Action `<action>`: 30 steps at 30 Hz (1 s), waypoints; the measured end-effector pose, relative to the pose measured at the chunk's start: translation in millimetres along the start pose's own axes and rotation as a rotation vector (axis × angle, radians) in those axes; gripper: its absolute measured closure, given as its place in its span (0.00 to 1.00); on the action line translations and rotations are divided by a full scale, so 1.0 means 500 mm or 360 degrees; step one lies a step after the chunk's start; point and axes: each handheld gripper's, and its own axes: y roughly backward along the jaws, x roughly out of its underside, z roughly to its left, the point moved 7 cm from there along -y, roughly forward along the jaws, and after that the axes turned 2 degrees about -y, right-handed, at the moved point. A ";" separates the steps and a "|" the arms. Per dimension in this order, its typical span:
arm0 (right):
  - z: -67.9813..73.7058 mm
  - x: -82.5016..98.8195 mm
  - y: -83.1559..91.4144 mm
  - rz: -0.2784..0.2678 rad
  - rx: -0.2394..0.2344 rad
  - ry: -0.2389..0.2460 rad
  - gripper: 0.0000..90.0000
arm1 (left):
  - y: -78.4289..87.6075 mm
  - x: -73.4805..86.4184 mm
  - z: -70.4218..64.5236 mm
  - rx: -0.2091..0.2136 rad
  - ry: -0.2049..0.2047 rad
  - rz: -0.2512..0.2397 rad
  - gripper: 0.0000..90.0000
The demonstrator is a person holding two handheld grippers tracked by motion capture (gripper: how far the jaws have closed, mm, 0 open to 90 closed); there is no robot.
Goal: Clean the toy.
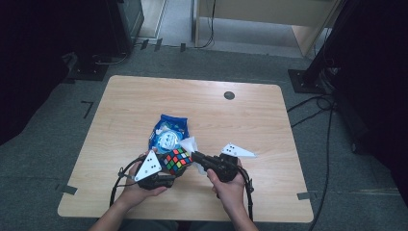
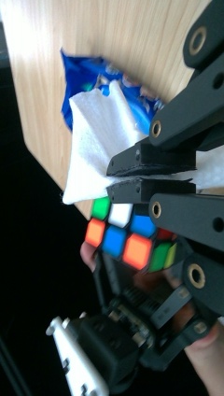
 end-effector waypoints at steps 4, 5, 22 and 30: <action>0.046 -0.003 -0.008 -0.0007 -0.0111 0.0046 0.96 | -0.003 0.002 0.002 -0.0018 0.0007 0.0016 0.38; 0.057 -0.004 -0.007 -0.0003 -0.0141 0.0066 0.96 | -0.002 0.002 0.005 -0.0028 0.0017 0.0012 0.38; -0.073 0.015 0.000 0.0022 0.0162 -0.0069 0.91 | 0.018 -0.005 0.040 -0.0042 0.0147 -0.0086 0.38; -0.047 -0.018 0.014 -0.0167 0.0263 -0.0013 0.50 | 0.017 -0.004 0.044 -0.0080 0.0165 -0.0076 0.38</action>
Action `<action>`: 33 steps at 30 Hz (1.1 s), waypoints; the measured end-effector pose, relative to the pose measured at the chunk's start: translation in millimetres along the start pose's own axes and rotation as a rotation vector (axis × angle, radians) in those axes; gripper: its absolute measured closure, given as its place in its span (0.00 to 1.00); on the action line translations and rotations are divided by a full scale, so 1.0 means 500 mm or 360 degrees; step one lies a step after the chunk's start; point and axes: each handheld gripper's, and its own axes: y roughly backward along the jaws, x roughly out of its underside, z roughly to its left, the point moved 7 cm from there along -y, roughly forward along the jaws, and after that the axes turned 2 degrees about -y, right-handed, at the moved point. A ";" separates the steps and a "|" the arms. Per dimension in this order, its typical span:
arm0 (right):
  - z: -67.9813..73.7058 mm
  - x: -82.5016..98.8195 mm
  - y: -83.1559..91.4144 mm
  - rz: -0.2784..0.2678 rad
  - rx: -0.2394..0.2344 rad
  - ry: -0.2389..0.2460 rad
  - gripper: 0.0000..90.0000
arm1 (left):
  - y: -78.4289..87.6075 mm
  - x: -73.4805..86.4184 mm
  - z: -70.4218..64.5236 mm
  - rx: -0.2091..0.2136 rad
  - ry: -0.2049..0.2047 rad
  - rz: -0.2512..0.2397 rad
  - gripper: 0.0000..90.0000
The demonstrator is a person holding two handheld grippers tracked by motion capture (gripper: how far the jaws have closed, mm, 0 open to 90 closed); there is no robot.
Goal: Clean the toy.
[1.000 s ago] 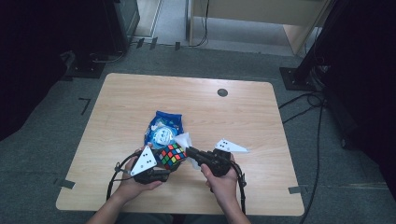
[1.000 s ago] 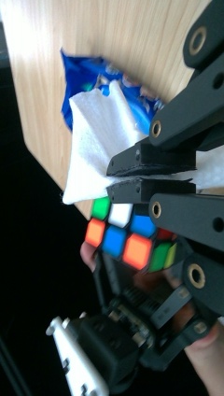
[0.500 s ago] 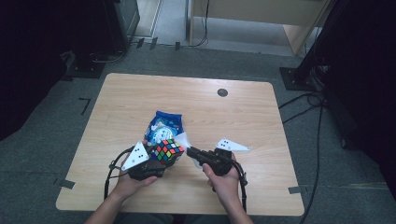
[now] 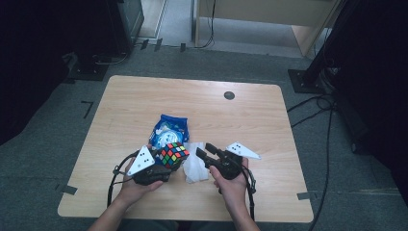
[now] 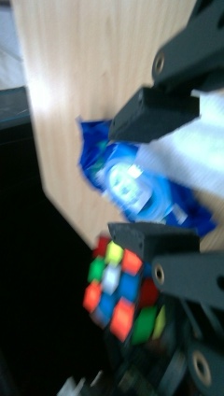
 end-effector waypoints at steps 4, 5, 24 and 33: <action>0.061 -0.006 -0.006 0.0023 -0.0159 -0.0069 0.37 | -0.007 0.003 -0.008 -0.0020 -0.0025 0.0018 0.38; 0.076 -0.003 -0.010 0.0049 -0.0180 -0.0069 0.33 | -0.009 0.003 -0.011 -0.0029 -0.0034 0.0023 0.38; 0.071 0.029 -0.024 0.0283 -0.0095 -0.0262 0.38 | -0.014 0.004 -0.047 0.0095 -0.0138 0.0003 0.37; 0.056 0.003 0.010 0.0452 -0.0192 -0.0243 0.38 | -0.015 0.016 -0.037 0.0033 -0.0291 0.0061 0.34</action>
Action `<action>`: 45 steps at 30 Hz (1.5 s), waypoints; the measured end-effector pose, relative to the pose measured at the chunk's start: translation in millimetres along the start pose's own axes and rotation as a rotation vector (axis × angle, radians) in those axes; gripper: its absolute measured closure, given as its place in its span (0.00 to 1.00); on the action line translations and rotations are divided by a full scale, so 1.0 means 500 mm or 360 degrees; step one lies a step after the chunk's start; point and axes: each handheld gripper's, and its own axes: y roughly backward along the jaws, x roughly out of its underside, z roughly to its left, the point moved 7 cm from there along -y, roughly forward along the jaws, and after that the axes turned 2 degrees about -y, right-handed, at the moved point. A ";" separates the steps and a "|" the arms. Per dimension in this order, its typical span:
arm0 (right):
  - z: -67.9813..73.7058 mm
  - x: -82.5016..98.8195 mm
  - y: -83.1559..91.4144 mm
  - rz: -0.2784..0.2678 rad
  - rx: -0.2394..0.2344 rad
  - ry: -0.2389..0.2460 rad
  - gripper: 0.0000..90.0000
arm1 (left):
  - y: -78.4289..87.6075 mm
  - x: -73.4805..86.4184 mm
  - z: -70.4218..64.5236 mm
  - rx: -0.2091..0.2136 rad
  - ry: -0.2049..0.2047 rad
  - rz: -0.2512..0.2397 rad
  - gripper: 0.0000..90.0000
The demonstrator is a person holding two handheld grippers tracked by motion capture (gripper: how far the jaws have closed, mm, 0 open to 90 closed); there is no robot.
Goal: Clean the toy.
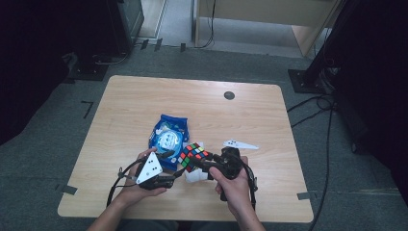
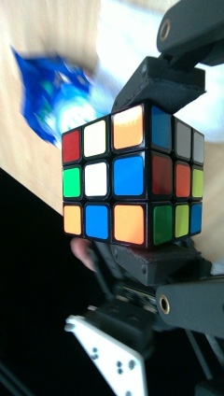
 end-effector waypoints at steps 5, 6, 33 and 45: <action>0.015 0.014 -0.020 0.0060 -0.0010 0.0038 0.38 | -0.004 -0.004 -0.025 -0.0054 -0.0197 0.0038 0.29; 0.015 0.015 -0.021 0.0061 -0.0007 0.0040 0.38 | -0.005 -0.006 -0.028 -0.0050 -0.0202 0.0038 0.27; -0.084 0.034 -0.062 -0.0050 0.0593 0.0561 0.46 | 0.037 0.017 0.090 -0.0184 0.0134 0.0020 0.37; -0.166 0.087 -0.116 0.0183 0.0752 0.0610 0.76 | 0.015 0.014 0.051 -0.0085 0.0132 0.0019 0.37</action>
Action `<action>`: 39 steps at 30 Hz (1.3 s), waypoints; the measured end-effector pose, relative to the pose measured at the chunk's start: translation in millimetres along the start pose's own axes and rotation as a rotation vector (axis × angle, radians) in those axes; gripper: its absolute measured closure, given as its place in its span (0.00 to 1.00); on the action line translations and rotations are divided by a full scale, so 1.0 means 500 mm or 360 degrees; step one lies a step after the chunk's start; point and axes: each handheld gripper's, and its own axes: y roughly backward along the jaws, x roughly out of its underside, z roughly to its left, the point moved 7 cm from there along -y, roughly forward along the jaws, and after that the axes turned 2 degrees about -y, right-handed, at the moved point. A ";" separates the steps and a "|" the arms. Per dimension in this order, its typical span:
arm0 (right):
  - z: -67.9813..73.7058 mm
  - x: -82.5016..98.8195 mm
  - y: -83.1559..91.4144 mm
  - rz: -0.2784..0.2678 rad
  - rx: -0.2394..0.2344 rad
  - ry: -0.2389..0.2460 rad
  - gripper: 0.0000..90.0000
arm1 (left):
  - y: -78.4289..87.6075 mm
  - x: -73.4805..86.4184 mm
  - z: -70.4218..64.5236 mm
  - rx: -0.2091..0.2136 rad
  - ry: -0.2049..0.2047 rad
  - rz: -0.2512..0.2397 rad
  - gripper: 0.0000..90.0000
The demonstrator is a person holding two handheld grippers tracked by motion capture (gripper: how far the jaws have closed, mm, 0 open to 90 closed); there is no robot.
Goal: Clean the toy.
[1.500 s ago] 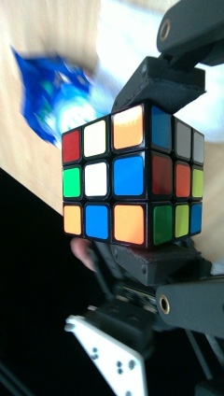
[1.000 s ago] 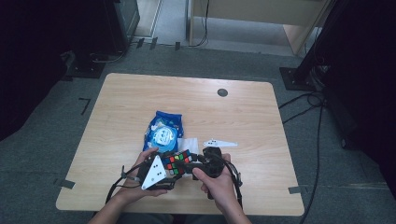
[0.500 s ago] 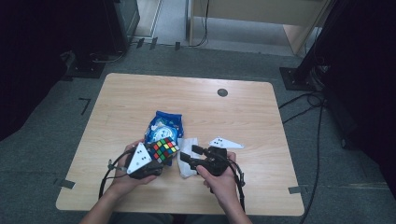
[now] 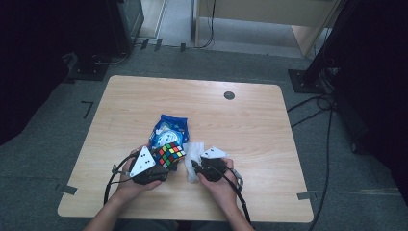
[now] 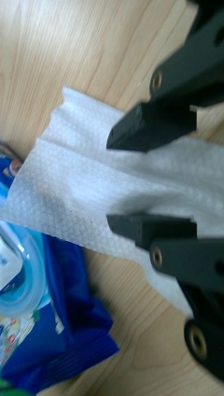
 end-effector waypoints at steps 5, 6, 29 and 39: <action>-0.019 0.003 0.013 0.0055 -0.0072 -0.0136 0.99 | -0.003 0.000 -0.010 0.0034 0.0005 0.0006 0.37; -0.020 0.001 0.017 0.0048 -0.0077 -0.0150 0.99 | -0.005 0.001 -0.012 0.0039 0.0001 0.0010 0.37; 0.123 -0.121 0.167 -0.0453 -0.0761 -0.0214 0.99 | -0.030 0.007 -0.064 0.0168 -0.0051 0.0046 0.37; 0.067 -0.096 0.145 -0.0389 -0.0621 -0.0315 0.99 | 0.007 -0.016 -0.017 0.0096 0.0020 -0.0054 0.38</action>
